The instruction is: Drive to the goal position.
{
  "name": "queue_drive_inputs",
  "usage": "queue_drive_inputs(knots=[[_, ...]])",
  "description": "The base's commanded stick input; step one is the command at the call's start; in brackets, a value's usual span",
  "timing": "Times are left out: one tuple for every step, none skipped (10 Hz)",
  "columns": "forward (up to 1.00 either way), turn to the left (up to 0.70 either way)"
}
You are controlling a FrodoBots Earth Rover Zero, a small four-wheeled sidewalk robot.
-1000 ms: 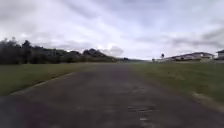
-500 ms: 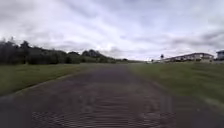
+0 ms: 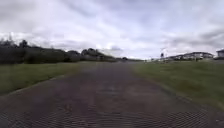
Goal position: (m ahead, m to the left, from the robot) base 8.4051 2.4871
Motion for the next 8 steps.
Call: queue_drive_inputs(knots=[[0.70,0.00],[0.70,0.00],[0.70,0.00],[0.70,0.00],[0.70,0.02],[0.70,0.07],[0.70,0.14],[0.70,0.28]])
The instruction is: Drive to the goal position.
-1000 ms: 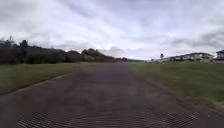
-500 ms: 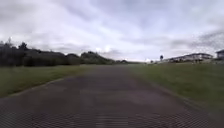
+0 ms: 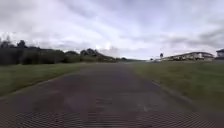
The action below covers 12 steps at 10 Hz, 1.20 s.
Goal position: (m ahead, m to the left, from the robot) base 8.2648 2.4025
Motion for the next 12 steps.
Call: queue_drive_inputs(knots=[[0.70,0.35],[0.70,0.35],[0.70,0.35],[0.70,0.00],[0.70,0.00],[0.70,0.00],[0.70,0.00],[0.70,0.00],[0.70,0.00],[0.70,0.01],[0.70,0.02],[0.70,0.03]])
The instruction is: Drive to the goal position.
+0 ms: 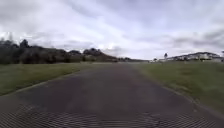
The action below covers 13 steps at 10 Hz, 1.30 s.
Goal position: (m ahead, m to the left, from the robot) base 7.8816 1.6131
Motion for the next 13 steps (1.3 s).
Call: queue_drive_inputs(knots=[[0.70,0.07],[0.70,0.06],[0.70,0.03],[0.70,0.01],[0.70,0.00],[0.70,0.00],[0.70,0.00],[0.70,0.00],[0.70,0.00],[0.70,0.00],[0.70,0.00],[0.70,0.00],[0.70,0.00]])
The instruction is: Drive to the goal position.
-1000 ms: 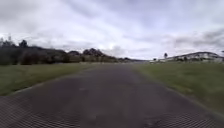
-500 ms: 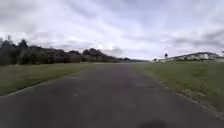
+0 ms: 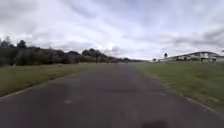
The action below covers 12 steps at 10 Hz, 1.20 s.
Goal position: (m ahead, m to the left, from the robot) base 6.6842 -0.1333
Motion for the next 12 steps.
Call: queue_drive_inputs(knots=[[0.70,0.00],[0.70,0.00],[0.70,0.00],[0.70,0.00],[0.70,0.00],[0.70,0.00],[0.70,0.00],[0.70,0.00],[0.70,0.12],[0.70,0.22],[0.70,0.32],[0.70,0.35]])
